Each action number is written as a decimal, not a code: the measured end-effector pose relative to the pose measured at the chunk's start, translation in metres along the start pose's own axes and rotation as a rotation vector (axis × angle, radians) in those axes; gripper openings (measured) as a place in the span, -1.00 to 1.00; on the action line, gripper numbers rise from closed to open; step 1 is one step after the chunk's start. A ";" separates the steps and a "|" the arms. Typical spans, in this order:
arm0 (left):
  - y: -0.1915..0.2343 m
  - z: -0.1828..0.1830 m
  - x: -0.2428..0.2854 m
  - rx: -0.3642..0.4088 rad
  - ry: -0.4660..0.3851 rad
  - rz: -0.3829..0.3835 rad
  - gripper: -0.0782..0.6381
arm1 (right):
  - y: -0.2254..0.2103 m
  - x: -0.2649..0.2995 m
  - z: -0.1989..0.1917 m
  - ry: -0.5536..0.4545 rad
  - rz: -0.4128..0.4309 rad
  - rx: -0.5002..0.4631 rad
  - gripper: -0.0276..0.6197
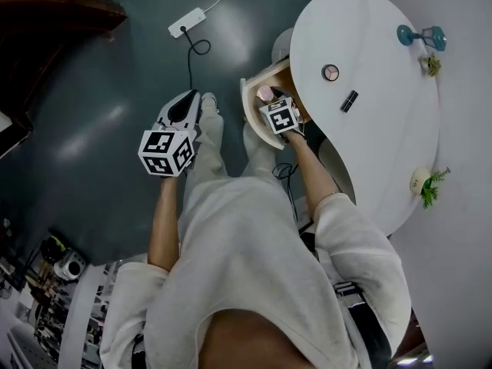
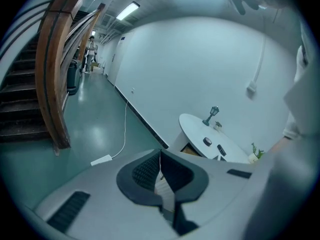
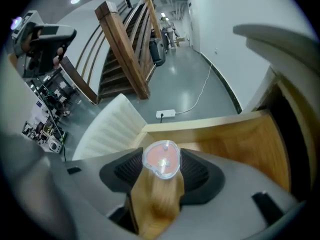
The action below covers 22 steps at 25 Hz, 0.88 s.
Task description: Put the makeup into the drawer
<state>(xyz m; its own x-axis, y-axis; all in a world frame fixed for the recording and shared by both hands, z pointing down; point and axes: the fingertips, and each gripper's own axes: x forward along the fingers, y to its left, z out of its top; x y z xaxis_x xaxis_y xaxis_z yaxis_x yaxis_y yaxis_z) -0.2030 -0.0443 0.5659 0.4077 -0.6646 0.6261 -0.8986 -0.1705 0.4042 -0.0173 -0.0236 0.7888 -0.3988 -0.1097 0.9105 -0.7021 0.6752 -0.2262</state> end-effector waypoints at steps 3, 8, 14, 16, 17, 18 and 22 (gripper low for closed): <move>0.008 -0.004 0.005 -0.005 0.021 0.007 -0.75 | -0.009 0.030 -0.013 0.060 0.005 0.006 -0.20; 0.023 -0.015 0.009 -0.026 0.050 0.018 -0.75 | -0.020 0.068 -0.021 0.112 -0.007 0.004 -0.20; 0.032 -0.023 0.013 -0.036 0.070 0.024 -0.75 | -0.026 0.087 -0.035 0.170 -0.037 -0.013 -0.20; 0.032 -0.024 0.014 -0.033 0.073 0.023 -0.75 | -0.028 0.088 -0.038 0.171 -0.047 -0.015 -0.20; 0.032 -0.024 0.014 -0.032 0.073 0.022 -0.75 | -0.028 0.088 -0.038 0.167 -0.048 -0.020 -0.20; 0.033 -0.024 0.014 -0.033 0.073 0.021 -0.75 | -0.027 0.089 -0.038 0.163 -0.046 -0.025 -0.19; 0.029 -0.022 0.014 -0.035 0.063 0.017 -0.75 | -0.026 0.087 -0.036 0.141 -0.020 -0.006 -0.06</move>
<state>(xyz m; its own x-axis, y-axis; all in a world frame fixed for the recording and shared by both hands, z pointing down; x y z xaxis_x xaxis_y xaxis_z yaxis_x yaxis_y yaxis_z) -0.2195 -0.0427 0.6012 0.4027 -0.6197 0.6736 -0.8998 -0.1332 0.4154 -0.0127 -0.0242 0.8866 -0.2973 -0.0197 0.9546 -0.7053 0.6784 -0.2057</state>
